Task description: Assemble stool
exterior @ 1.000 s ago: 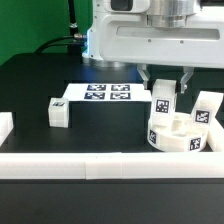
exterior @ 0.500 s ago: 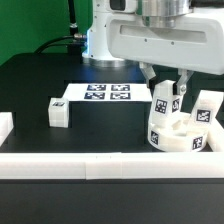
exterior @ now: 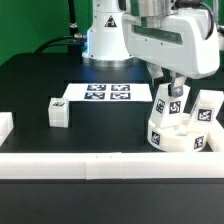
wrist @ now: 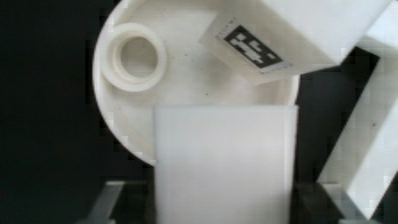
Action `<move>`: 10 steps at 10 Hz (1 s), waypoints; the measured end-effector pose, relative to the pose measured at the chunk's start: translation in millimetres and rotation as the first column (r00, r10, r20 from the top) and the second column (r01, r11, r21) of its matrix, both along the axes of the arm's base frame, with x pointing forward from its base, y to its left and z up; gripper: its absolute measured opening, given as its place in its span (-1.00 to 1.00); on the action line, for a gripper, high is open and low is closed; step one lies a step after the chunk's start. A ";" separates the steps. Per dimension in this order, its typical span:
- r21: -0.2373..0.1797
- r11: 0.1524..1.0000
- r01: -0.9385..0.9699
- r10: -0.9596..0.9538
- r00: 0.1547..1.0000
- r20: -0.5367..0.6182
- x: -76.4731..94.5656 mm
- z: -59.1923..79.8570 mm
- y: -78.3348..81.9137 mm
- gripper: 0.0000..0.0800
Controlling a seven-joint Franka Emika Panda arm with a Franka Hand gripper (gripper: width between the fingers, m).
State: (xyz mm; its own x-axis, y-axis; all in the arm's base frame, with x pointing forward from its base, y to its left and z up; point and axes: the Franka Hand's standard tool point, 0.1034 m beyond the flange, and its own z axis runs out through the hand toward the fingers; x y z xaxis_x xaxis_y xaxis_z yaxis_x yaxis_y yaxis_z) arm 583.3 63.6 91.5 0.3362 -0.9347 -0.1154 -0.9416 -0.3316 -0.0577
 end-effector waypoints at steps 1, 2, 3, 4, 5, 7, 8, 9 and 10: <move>0.001 0.998 0.069 -0.069 0.998 -0.009 0.0 -0.1 0.3 -0.16; 0.004 0.992 0.129 -0.129 0.991 -0.015 0.1 -0.4 0.3 -0.16; 0.032 0.971 0.237 -0.237 0.971 -0.014 1.7 -1.0 -0.4 -0.16; 0.051 0.933 0.356 -0.355 0.934 -0.032 2.6 -1.3 -0.3 -0.16; 0.063 0.895 0.442 -0.441 0.897 -0.039 3.8 -1.5 -0.2 -0.16; 0.106 0.761 0.640 -0.639 0.768 -0.047 5.1 -2.3 1.2 -0.16; 0.115 0.688 0.716 -0.714 0.697 -0.070 5.8 -2.3 2.1 -0.16; 0.116 0.637 0.762 -0.757 0.647 -0.090 5.7 -2.6 2.3 -0.16; 0.114 0.594 0.796 -0.790 0.604 -0.106 5.7 -2.5 2.8 -0.16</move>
Offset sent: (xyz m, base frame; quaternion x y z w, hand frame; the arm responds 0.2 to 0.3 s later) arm -0.0007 -0.0042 -0.0064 0.0206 -0.0354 0.3118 0.9493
